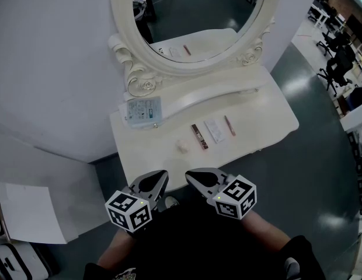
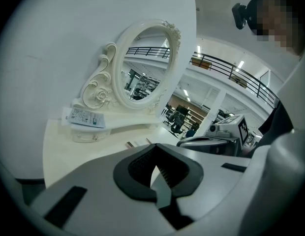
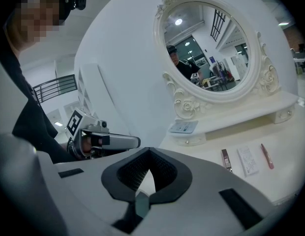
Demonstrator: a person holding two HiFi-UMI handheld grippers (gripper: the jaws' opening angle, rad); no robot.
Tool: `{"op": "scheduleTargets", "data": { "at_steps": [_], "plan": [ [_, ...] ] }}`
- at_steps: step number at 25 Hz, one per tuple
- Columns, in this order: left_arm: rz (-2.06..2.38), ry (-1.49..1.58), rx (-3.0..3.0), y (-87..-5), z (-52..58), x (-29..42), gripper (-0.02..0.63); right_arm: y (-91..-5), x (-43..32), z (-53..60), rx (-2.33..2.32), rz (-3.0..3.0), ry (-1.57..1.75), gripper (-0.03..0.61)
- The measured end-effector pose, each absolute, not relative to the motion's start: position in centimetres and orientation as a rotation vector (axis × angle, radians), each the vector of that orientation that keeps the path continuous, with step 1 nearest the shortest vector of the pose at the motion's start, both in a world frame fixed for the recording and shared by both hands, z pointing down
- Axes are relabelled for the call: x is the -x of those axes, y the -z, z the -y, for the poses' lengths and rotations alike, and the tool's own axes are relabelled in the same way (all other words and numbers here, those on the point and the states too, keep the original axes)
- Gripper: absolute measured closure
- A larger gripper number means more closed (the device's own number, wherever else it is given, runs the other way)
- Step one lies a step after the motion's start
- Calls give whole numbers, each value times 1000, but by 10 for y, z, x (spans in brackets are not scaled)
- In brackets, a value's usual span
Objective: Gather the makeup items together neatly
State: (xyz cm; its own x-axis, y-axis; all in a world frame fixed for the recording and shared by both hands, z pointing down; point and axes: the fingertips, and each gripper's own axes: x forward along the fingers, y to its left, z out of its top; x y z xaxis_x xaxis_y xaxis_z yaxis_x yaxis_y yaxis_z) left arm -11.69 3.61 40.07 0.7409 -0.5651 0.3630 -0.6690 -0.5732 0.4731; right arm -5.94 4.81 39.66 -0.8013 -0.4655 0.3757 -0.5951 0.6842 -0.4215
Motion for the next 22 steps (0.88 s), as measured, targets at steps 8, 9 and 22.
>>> {"op": "scheduleTargets", "data": {
  "at_steps": [8,9,22],
  "plan": [
    [929,-231,-2342,-402,-39,117,604,-399,60,-50,-850,2655,-804,549],
    [929,-230,-2342,-401,-39,117,604,-399,60,-50,-850,2655,-805,549],
    [920,-235,-2355,-399,-42,115,606,-397,58,-53,-866,2657,-805,549]
  ]
}}
